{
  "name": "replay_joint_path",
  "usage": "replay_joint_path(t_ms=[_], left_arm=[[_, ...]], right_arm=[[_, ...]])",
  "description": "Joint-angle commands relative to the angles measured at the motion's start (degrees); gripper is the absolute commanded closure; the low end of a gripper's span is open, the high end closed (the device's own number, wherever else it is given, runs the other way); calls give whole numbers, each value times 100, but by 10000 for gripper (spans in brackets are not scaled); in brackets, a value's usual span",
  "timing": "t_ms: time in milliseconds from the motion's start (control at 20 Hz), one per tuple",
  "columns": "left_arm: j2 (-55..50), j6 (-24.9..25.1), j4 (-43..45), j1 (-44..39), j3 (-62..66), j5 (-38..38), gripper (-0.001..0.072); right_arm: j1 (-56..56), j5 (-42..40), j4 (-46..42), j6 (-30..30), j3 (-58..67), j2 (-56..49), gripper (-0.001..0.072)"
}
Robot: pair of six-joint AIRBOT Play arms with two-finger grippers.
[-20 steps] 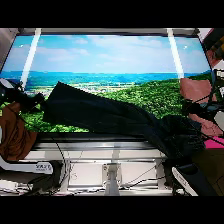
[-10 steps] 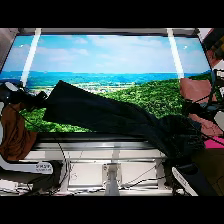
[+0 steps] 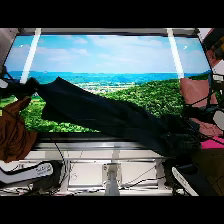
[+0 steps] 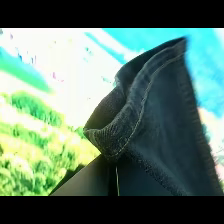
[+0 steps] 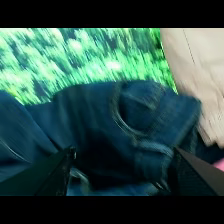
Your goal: Fold the clothes and pants, and hang the long-sleeved shirts on hangers.
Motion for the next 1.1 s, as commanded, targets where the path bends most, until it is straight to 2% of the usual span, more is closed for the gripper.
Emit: replay_joint_path(t_ms=[0, 150, 300, 350, 450, 550, 700, 900, 950, 1050], left_arm=[[767, 367, 160, 9, 7, 605, 676], [1364, 363, 870, 11, 7, 901, 676], [1735, 363, 1193, 9, 7, 894, 676], [1797, 363, 1193, 9, 7, 892, 676], [1823, 365, 1198, 9, 4, 892, 676], [1823, 363, 1596, 9, 4, 872, 676], [1823, 363, 2105, 11, 4, 610, 676], [1823, 365, 2251, 11, 4, 505, 676], [1823, 365, 2249, 11, 4, 503, 676], [1823, 365, 2247, 9, 2, 505, 676]], right_arm=[[-2, 623, -2, -140, -227, -46, 15], [0, 798, 144, -129, -638, -46, 32], [0, 1104, 863, -138, -730, -42, 48], [0, 1034, 1123, -138, -706, -39, 99], [0, 1071, 1604, -157, -634, -39, 117], [0, 1453, 2074, -151, -616, -37, 116], [0, 1545, 2802, -76, -619, -22, 122], [0, 1880, 2944, 229, -715, -20, 152], [0, 1974, 3099, 339, -778, -17, 170], [0, 1926, 3370, 623, -866, -13, 363]])
